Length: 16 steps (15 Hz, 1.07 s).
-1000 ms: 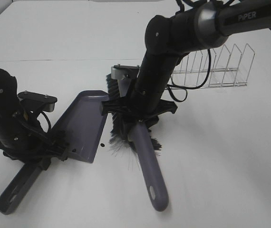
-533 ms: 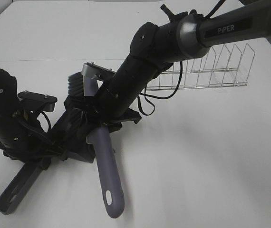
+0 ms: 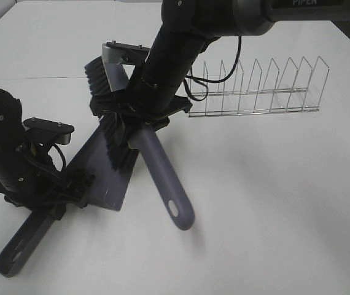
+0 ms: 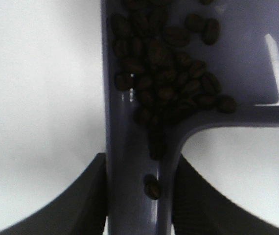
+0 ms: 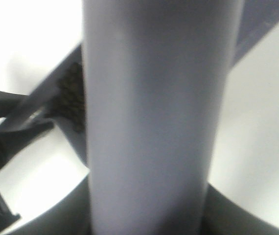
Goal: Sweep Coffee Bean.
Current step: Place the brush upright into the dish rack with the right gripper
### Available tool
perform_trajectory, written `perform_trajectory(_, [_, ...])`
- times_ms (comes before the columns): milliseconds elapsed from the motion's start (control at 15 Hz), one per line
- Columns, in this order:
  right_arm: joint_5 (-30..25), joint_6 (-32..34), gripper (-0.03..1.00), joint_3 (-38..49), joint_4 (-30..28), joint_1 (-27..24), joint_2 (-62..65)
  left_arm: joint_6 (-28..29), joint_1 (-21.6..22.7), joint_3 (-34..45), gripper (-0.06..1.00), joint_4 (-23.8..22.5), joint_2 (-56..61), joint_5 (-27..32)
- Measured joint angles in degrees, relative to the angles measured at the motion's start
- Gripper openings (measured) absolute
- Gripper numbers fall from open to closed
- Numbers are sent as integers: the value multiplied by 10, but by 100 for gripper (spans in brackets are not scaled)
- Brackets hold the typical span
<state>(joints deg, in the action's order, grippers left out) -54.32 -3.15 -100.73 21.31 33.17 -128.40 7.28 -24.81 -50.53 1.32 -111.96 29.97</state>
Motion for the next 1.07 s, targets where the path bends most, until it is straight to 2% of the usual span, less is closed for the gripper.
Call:
perform_trajectory(200, [-79,53,29,-3,-107,-1,26,-1,0,0,31,0,0,0])
perform_trajectory(467, [-154,60,29,-3,-124,-28,54,-1,0,0,31,0,0,-1])
perform_trajectory(667, [-155,60,29,18,-128,-77,71,-1,0,0,31,0,0,-1])
perform_trajectory(867, [-156,60,29,92,-133,-131,112,-1,0,0,31,-2,0,-1])
perform_trajectory(1067, [-158,60,29,155,-166,-200,117,-1,0,0,31,-2,0,2])
